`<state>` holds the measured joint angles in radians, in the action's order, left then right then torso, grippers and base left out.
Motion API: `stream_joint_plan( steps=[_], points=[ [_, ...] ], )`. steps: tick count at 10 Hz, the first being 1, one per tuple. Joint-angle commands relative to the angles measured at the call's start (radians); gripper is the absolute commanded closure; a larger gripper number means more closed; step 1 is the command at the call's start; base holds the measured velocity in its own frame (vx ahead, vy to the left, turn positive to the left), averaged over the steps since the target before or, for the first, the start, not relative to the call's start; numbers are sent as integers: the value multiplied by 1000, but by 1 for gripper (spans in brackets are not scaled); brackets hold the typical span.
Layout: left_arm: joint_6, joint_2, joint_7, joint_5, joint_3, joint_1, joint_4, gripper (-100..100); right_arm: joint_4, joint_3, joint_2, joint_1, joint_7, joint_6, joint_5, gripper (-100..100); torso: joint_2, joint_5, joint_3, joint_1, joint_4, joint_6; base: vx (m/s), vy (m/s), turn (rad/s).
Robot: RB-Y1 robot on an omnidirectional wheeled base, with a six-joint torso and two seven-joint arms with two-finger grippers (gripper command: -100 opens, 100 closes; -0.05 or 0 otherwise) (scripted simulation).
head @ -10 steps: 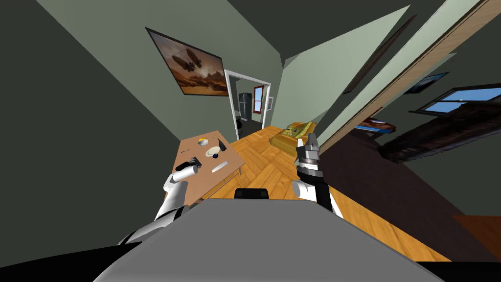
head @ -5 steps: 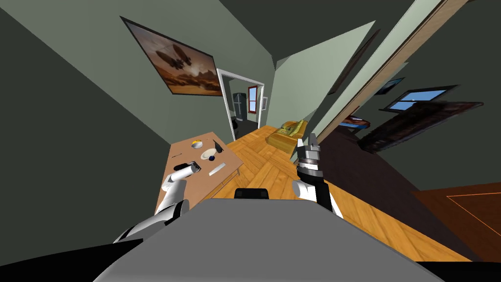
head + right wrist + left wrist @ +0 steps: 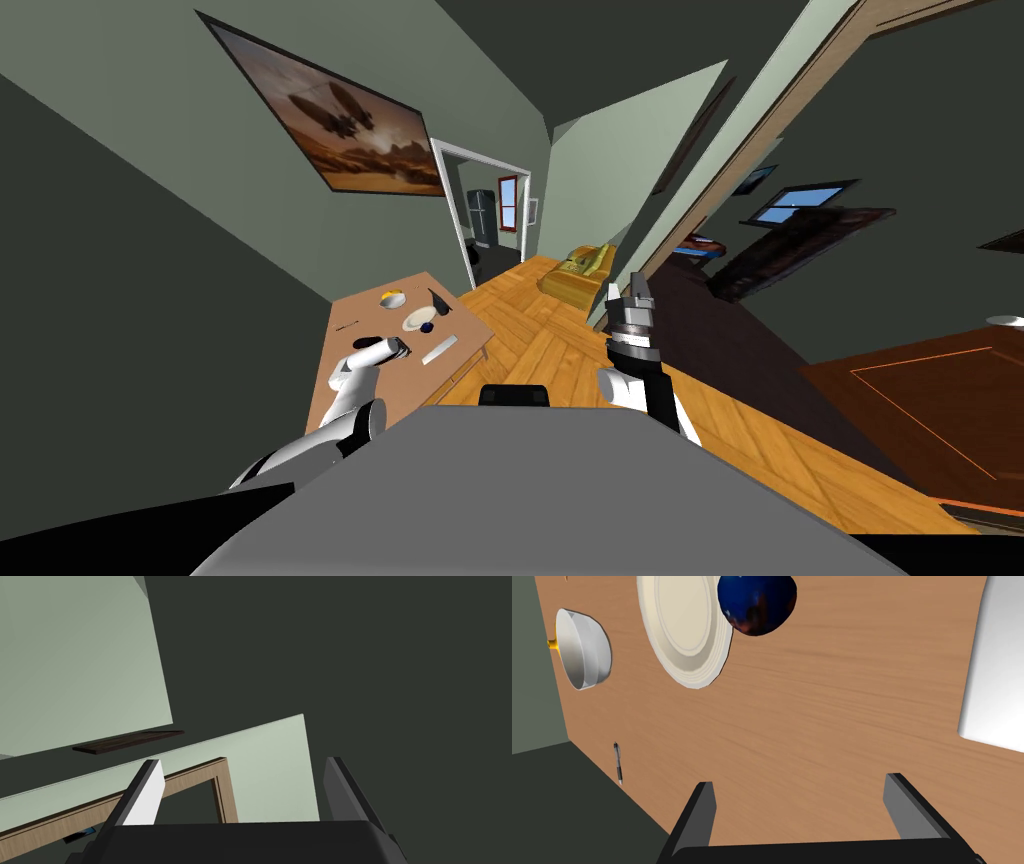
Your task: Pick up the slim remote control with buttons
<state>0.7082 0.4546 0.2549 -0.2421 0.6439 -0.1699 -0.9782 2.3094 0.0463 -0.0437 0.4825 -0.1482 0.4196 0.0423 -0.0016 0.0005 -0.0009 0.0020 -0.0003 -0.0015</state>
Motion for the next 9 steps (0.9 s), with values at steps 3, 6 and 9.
stream_joint_plan(
  steps=[3,6,9],
  points=[
    [80,27,16,-8,37,-43,124,-100,0,0,0,0,0,0,0,0,0,0,0,0,0,0,-4,30,-166],
    [124,39,22,-9,51,-63,185,-100,0,0,0,0,0,0,0,0,0,0,0,0,0,1,-5,24,-142],
    [192,61,31,-10,72,-100,272,-100,0,0,0,0,0,0,0,0,0,0,0,0,0,0,-3,20,-159]
  ],
)
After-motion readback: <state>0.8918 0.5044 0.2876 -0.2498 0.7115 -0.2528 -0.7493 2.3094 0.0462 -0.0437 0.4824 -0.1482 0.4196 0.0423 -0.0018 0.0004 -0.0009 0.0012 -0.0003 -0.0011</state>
